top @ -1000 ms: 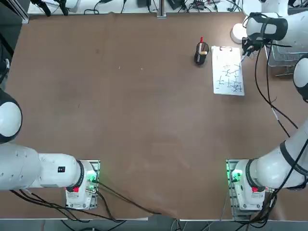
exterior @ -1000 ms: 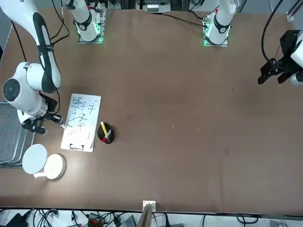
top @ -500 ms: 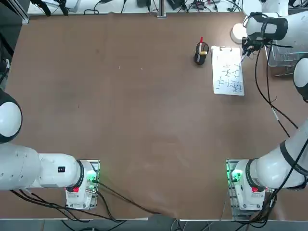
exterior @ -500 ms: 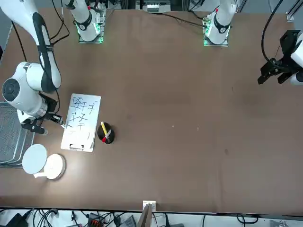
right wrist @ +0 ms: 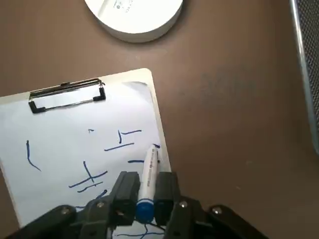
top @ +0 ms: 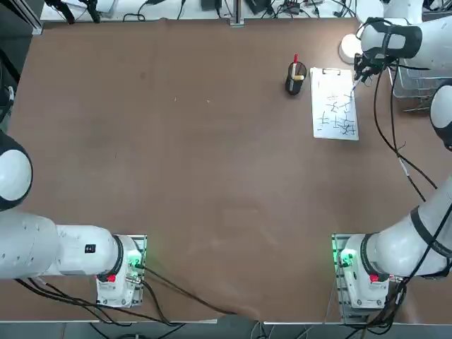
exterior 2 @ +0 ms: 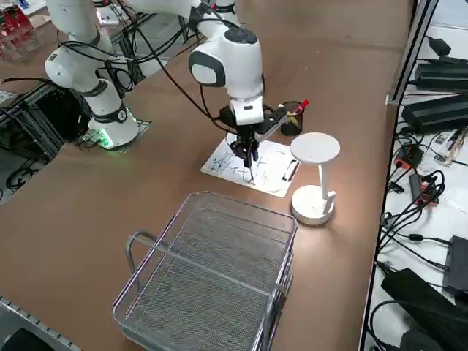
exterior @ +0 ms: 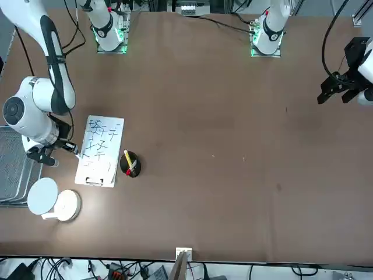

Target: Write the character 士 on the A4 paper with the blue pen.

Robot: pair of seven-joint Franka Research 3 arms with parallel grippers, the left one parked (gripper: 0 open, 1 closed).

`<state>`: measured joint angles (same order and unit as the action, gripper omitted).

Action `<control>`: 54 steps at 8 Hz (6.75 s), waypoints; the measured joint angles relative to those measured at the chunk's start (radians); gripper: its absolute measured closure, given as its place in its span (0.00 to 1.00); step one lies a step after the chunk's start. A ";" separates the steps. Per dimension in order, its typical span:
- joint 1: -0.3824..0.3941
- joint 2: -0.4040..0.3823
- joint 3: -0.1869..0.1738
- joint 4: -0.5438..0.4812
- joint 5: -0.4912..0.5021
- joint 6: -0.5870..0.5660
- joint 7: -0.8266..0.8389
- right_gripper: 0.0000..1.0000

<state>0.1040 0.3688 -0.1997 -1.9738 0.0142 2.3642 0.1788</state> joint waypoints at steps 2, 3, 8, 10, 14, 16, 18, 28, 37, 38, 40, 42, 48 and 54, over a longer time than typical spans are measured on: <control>0.001 0.000 0.002 0.000 0.016 0.002 0.002 0.79; 0.001 0.000 0.002 0.000 0.022 0.003 0.005 0.79; 0.003 0.000 0.030 0.000 0.025 0.012 0.055 0.79; 0.003 0.000 0.035 0.000 0.027 0.013 0.067 0.79; 0.003 0.000 0.047 0.000 0.027 0.015 0.091 0.79; 0.003 0.000 0.056 0.001 0.027 0.015 0.098 0.79; 0.003 -0.001 0.061 0.002 0.026 0.015 0.097 0.79; -0.060 -0.049 0.044 0.003 0.021 -0.014 -0.379 0.79; -0.063 -0.031 0.046 0.002 -0.088 0.040 -0.786 0.79; -0.063 -0.030 0.046 0.002 -0.092 0.045 -0.836 0.79; -0.063 -0.029 0.052 0.002 -0.094 0.053 -0.919 0.79; -0.062 -0.029 0.064 0.002 -0.095 0.054 -0.961 0.79; -0.061 -0.024 0.080 -0.002 -0.103 0.058 -1.037 0.79; -0.061 -0.007 0.077 -0.007 -0.137 0.098 -1.060 0.79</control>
<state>0.0428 0.3618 -0.1223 -1.9806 -0.1226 2.4622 -0.8813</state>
